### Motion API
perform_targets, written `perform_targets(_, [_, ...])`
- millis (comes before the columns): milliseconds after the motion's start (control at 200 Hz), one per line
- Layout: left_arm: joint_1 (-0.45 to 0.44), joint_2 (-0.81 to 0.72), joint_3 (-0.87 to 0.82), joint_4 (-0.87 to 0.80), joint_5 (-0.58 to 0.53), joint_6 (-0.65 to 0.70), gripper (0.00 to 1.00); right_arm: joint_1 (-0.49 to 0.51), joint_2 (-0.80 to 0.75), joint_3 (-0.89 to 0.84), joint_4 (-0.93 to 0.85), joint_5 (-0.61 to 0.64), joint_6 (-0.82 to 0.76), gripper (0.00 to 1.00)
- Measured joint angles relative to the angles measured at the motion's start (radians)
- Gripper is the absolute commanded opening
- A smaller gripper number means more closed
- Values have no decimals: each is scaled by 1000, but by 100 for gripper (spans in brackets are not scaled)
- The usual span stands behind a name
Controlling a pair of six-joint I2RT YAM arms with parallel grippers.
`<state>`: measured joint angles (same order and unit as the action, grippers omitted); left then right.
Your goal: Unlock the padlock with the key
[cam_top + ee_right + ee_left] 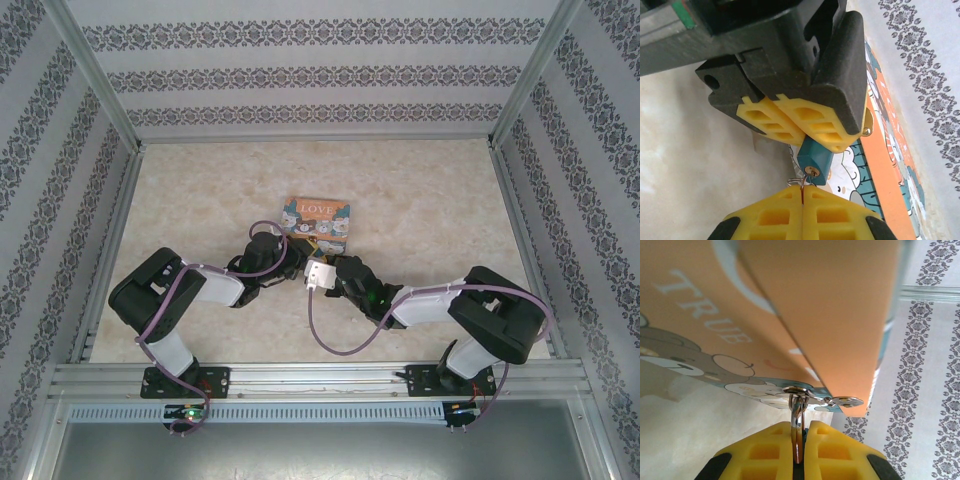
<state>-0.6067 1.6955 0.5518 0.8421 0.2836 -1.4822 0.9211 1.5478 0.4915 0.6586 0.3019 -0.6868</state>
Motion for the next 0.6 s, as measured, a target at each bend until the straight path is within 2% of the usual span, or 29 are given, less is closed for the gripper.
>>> perform_targets(355, [-1, -1, -14, 8, 11, -5, 33, 0, 7, 0, 52, -3, 102, 0])
perform_targets(600, [-2, -53, -31, 0, 18, 13, 44, 0, 2, -11, 80, -16, 247, 0])
